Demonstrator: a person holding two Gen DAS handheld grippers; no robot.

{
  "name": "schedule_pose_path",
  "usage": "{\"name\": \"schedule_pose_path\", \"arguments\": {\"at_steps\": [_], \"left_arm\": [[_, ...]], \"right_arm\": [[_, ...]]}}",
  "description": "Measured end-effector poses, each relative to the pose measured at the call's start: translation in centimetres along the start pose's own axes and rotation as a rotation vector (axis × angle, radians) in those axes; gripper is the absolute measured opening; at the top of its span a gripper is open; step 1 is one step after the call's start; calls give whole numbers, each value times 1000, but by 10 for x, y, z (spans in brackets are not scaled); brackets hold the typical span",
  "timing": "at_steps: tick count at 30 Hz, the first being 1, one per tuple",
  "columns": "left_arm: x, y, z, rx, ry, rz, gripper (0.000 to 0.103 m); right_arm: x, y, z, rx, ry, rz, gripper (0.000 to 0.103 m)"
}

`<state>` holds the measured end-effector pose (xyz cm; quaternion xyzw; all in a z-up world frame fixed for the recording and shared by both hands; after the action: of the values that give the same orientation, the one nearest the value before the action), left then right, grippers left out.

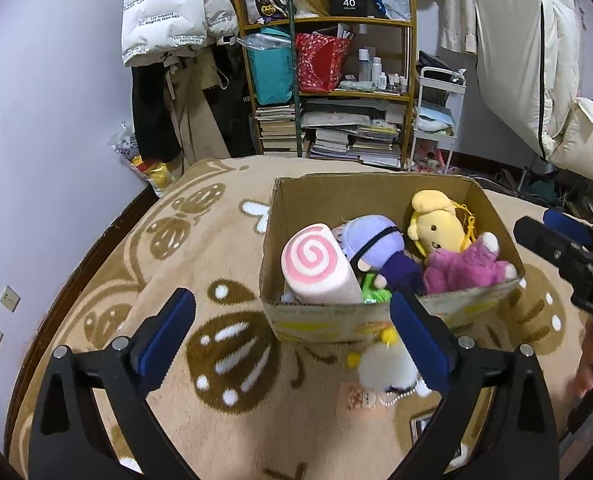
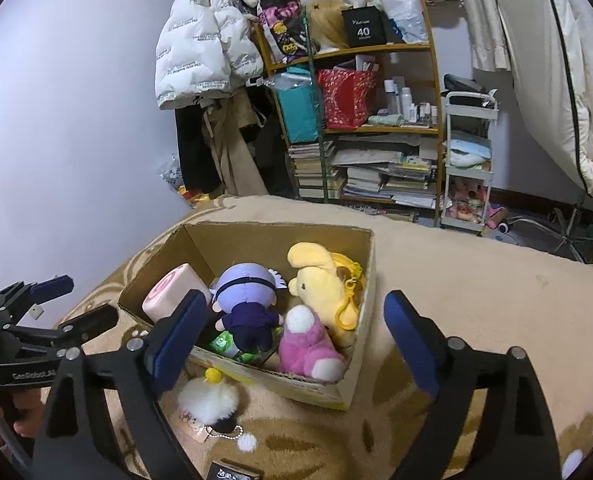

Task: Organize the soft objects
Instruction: 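Withdraw both grippers and lower them toward the pom-pom and Face pack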

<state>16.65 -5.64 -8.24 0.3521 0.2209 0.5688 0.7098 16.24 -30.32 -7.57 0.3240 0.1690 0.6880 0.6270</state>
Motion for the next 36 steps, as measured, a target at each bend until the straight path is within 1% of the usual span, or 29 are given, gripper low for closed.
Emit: {"name": "schedule_pose_path", "arguments": {"at_steps": [2,4,8,11,13,16,20,23,29,32,36], "left_arm": [[1,7,-2,-1,1,0,98],[2,12,-5,10,1,0,98],[5,16,-13,55,10,-8,98],[4,17,-20,95,20,-32,98],[0,15,-24,117,9,-54,98],[-6,11,-29,144,-15,-57,98],[-10,4,-34,176,-23,-79,98],[-12,-5,-38,202,-32,-70,98],[-13,-19,-42,258,17,-115,98],[-15,-26,-44,280,23,-128,98],[-20,-37,-47,308,25,-146,98]], "right_arm": [[-2,5,0,-1,-11,-4,95],[-5,10,0,-5,-25,-7,98],[-10,19,-6,2,-62,-12,99],[-11,22,-12,24,-82,-14,99],[-12,23,-18,46,-90,-25,99],[-13,23,-28,81,-96,-44,100],[-13,21,-42,133,-94,-61,100],[-12,19,-50,165,-101,-60,100],[-11,11,-65,226,-99,-63,100],[-11,7,-71,247,-91,-88,100],[-8,-2,-80,289,-78,-83,100]]}}
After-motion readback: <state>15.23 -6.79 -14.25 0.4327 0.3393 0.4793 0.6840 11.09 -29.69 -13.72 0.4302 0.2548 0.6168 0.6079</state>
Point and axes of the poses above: each gripper's, at about its wrist camera, not at the fingertips, and y roughly against the way its jaws point, x to its left, z to its top, the point moved 7 cm from there along -y, roughly the way its jaws point, and after that the axes turned 4 degrees about x, right-handed, at the moved point
